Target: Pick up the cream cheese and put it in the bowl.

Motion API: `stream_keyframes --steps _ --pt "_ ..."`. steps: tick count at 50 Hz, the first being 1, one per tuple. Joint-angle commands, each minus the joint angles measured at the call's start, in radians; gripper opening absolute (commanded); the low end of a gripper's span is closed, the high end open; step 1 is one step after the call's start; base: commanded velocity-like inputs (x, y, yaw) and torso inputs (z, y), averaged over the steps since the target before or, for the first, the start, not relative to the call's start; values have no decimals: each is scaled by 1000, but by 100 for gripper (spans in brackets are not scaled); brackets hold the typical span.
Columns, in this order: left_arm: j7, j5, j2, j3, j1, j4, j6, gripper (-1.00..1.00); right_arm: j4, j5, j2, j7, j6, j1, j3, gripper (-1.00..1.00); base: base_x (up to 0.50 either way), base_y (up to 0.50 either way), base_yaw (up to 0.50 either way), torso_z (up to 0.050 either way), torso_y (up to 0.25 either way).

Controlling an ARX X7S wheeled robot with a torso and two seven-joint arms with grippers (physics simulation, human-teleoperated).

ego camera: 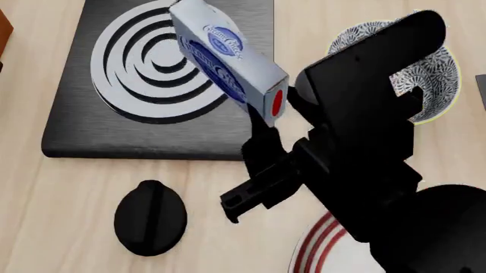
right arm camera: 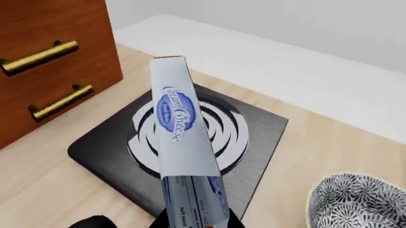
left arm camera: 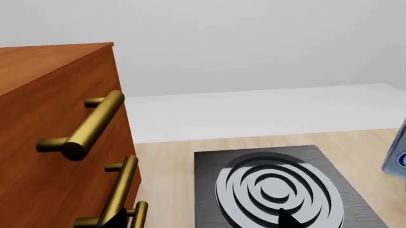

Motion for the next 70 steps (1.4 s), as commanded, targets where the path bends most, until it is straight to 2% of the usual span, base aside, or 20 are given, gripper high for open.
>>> stream_keyframes --steps 1,8,32,50,59,70 --pt "0 7 4 14 -2 2 5 100 135 134 62 186 67 214 -9 -100 0 0 0 0 0" --pt "1 -2 4 23 -12 -11 6 100 298 -24 98 139 -7 312 -127 -100 0 0 0 0 0" --pt "-22 -18 -1 40 -23 4 8 100 713 -224 119 173 -41 409 -259 -100 0 0 0 0 0" --pt "-26 -16 -1 47 -16 6 16 100 685 -144 121 219 64 448 -253 -100 0 0 0 0 1" --pt "-27 -21 -2 48 -13 7 20 100 788 7 115 366 96 484 -246 -100 0 0 0 0 0" --pt "-25 -10 -3 52 -8 2 26 100 865 159 124 472 93 516 -351 -100 0 0 0 0 0"
